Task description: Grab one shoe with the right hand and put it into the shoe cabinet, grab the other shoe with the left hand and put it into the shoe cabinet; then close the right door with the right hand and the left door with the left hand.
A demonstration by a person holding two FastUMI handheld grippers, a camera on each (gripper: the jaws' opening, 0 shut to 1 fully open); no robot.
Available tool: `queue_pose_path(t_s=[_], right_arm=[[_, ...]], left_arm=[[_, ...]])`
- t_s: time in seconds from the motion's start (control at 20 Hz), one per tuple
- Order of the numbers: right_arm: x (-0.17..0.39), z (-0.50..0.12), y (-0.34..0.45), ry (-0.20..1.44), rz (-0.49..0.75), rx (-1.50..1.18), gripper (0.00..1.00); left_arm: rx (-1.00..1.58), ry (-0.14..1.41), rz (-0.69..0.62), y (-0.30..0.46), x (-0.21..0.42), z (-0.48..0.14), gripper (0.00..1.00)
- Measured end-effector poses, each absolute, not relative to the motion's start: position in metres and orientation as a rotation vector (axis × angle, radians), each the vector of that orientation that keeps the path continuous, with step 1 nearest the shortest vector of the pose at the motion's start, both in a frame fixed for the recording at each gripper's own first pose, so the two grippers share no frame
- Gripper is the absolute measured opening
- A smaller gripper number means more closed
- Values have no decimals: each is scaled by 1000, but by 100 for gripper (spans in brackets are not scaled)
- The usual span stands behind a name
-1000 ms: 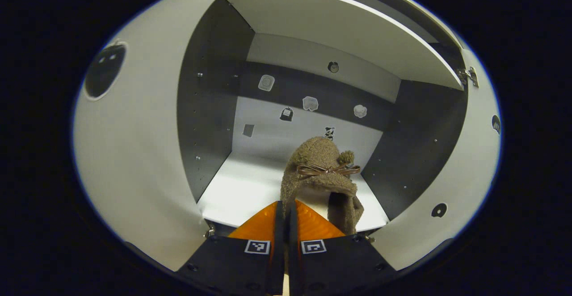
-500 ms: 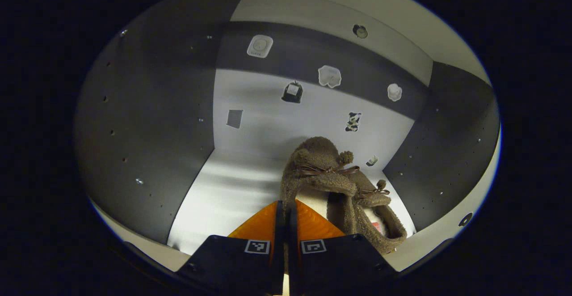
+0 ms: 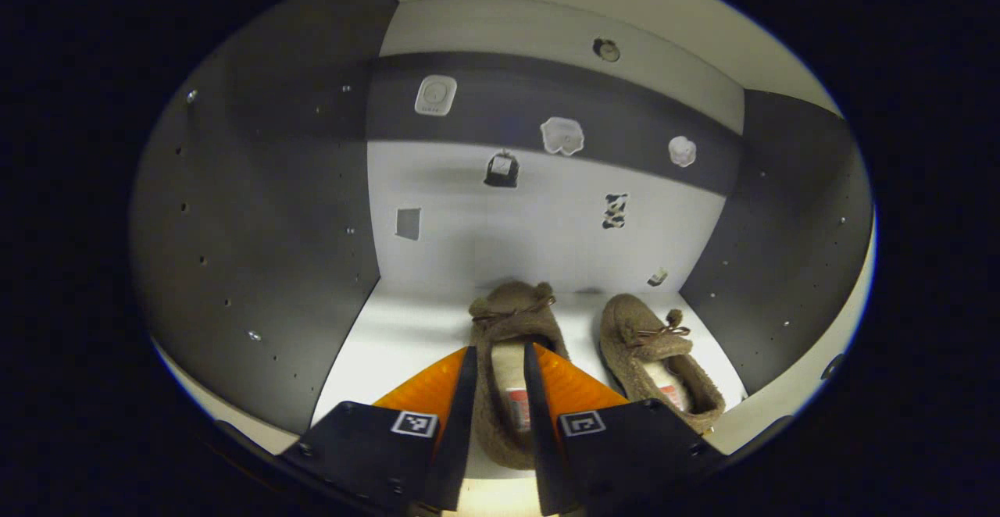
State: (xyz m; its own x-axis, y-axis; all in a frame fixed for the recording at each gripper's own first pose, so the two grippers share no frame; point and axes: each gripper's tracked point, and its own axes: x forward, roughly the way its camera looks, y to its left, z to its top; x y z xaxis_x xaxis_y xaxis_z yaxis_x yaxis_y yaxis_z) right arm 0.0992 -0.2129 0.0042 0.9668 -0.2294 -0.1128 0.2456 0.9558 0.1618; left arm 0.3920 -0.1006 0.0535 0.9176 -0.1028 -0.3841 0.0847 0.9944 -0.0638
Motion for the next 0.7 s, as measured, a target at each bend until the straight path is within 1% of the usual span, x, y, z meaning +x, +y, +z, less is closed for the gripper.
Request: queue_pose_path(t_s=[0.1,0.15,0.25,0.3,0.35,0.4,0.7], right_arm=[[100,4,-212,94,-216,164,94],[99,7,-212,93,-200,159,94],[99,10,-210,90,-163,150,94],[99,11,-209,90,-141,146,94],[97,12,-207,91,-119,143,94],[96,11,-205,96,-97,141,94],[96,8,-196,115,30,105,94]], left_arm=[[-19,332,-104,-104,372,77,60],[-3,300,-103,-106,358,89,67],[13,231,-98,-110,329,114,68],[14,201,-98,-113,312,125,74],[13,174,-101,-115,294,135,75],[9,146,-99,-117,277,144,79],[2,1,-84,-122,165,182,81]])
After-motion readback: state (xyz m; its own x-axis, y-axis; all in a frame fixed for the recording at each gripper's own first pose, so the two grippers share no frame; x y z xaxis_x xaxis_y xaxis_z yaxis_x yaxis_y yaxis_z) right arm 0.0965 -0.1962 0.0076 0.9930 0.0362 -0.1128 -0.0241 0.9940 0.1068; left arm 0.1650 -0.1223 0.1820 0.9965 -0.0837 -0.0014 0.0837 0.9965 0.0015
